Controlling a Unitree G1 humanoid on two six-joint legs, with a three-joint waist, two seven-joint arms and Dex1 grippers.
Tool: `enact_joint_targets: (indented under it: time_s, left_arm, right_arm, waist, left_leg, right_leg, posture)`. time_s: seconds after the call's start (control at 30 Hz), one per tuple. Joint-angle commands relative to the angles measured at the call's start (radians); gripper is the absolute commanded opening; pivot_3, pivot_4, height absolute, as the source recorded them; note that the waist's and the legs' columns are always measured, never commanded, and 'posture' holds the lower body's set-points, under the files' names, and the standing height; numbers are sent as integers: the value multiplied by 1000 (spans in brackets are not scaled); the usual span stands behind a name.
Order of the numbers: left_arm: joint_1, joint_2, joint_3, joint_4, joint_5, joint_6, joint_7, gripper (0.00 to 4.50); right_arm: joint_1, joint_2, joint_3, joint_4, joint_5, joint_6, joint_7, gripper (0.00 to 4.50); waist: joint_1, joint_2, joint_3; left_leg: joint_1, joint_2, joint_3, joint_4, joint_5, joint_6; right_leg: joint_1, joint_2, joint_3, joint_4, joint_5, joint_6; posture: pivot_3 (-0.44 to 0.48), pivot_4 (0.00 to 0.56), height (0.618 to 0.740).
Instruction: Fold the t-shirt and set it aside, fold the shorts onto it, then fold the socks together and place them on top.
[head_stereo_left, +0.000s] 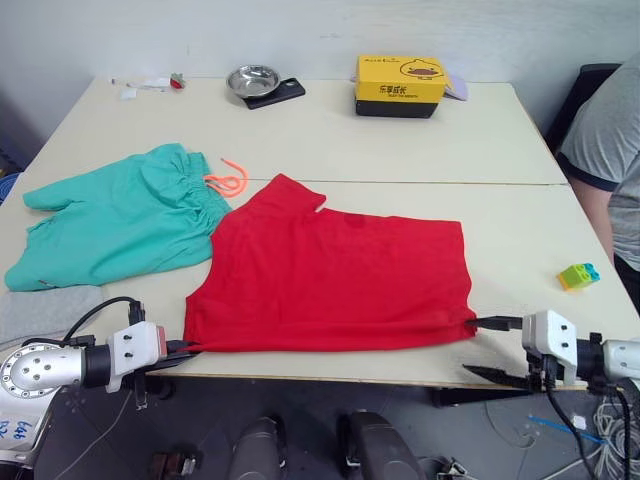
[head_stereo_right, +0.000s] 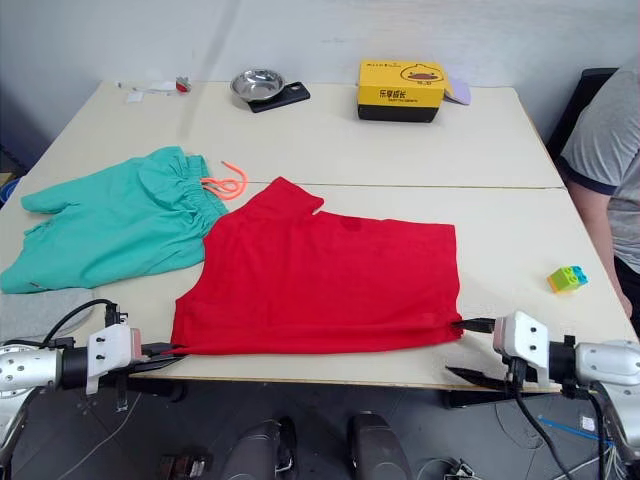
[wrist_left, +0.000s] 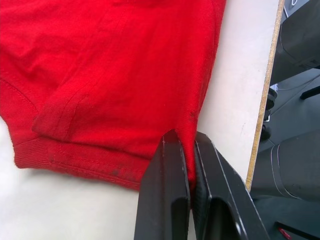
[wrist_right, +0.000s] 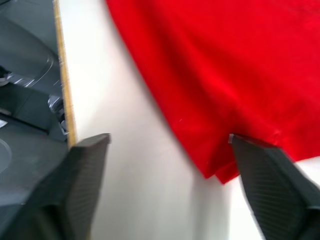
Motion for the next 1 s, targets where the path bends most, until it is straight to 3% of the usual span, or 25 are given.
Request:
enact_joint_targets:
  time_s: [0.03, 0.5, 0.6, 0.83, 0.97, 1.0]
  left_arm:
    - [23, 2, -7, 8, 12, 17, -5, 0]
    - [24, -3, -12, -6, 11, 33, 10, 0]
    - [28, -6, -12, -10, 12, 34, 14, 0]
    - [30, -10, -18, -19, 12, 41, 23, 0]
    - [27, -12, -20, -19, 14, 43, 26, 0]
    - [27, -12, -20, -19, 14, 43, 27, 0]
  right_arm:
    - [0, -3, -8, -27, -26, -37, -12, 4375]
    - [-95, 18, 84, 78, -114, -54, -43, 4375]
    - [-116, 15, 100, 117, -149, -71, -55, 3768]
    - [-170, 15, 149, 200, -258, -110, -124, 1404]
    - [-189, 8, 177, 226, -311, -101, -164, 85]
    - [-191, 9, 179, 227, -309, -104, -165, 35]
  waist:
    - [-1, 0, 0]
    - [-1, -1, 0]
    - [-1, -2, -1]
    - [-4, -10, -6]
    - [-4, -18, -12]
    - [-3, -20, -13]
  left_leg:
    - [0, 0, 0, 0, 0, 0]
    - [1, 0, 0, 0, 0, 0]
    - [1, 0, 0, 1, 0, 0]
    - [1, 0, 0, 2, -1, -2]
    - [2, 0, 0, 2, -1, -1]
    - [2, 0, 0, 2, -1, -1]
  right_leg:
    - [0, 0, 0, 0, 0, 0]
    - [0, 0, 0, 0, 0, 0]
    - [1, 0, 0, 0, 0, 0]
    - [2, -1, 0, 0, 1, -1]
    - [3, -3, 0, -1, -5, -15]
    - [4, -3, 0, -2, -5, -15]
  posture:
    - [0, 150, 740]
    - [0, 150, 740]
    - [0, 150, 740]
    - [0, 150, 740]
    - [0, 150, 740]
    - [0, 150, 740]
